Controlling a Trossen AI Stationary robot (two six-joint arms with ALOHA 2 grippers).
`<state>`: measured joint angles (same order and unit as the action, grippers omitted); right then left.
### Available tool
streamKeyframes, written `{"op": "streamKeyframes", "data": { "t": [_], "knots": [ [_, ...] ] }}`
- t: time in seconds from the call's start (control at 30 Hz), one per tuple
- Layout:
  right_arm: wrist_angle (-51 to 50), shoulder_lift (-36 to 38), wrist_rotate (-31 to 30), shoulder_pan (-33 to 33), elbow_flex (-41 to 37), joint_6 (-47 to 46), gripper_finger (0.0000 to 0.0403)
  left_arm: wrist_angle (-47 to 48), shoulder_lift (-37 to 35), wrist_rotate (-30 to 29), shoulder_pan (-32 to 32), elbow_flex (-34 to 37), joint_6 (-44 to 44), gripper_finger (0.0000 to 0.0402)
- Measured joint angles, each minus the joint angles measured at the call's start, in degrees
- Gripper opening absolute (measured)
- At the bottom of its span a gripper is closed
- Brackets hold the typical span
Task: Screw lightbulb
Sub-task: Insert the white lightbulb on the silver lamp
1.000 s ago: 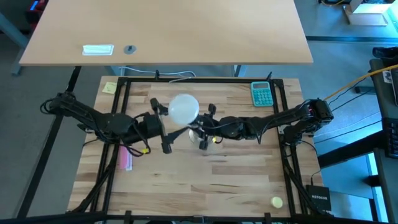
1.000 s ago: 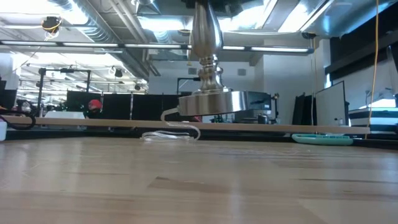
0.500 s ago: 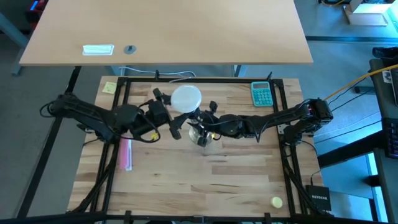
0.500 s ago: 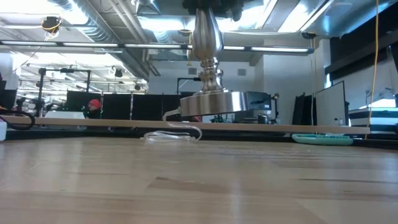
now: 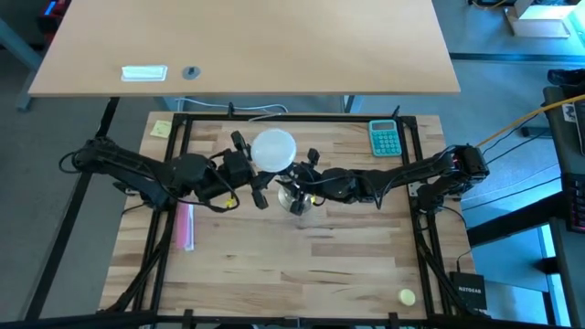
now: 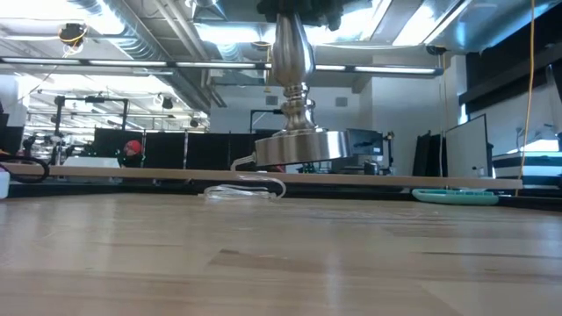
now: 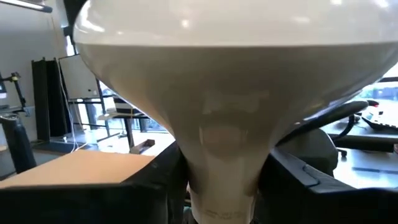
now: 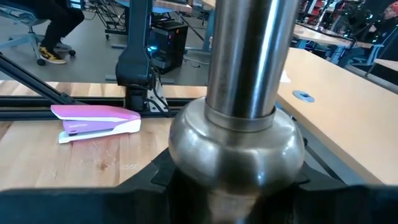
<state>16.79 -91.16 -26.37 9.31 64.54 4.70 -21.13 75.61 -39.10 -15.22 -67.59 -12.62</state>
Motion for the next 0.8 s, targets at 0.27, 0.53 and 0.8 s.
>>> {"op": "streamKeyframes", "data": {
  "t": [0.27, 0.53, 0.8],
  "knots": [
    [2.31, -0.06, 12.61, -0.01, -0.05, 0.67, 0.0140, 2.07, -0.34, 7.98, -0.47, -0.10, 0.23, 0.0141],
    [2.67, -0.22, 35.09, 1.90, -0.16, 5.20, 0.0140, 8.42, -0.78, 29.86, 1.11, -0.28, 6.05, 0.0141],
    [-0.52, -0.31, 48.35, 2.25, -0.18, 5.43, 0.0140, 10.72, -0.61, 51.31, 4.00, -0.11, 4.02, 0.0141]
  ]
}}
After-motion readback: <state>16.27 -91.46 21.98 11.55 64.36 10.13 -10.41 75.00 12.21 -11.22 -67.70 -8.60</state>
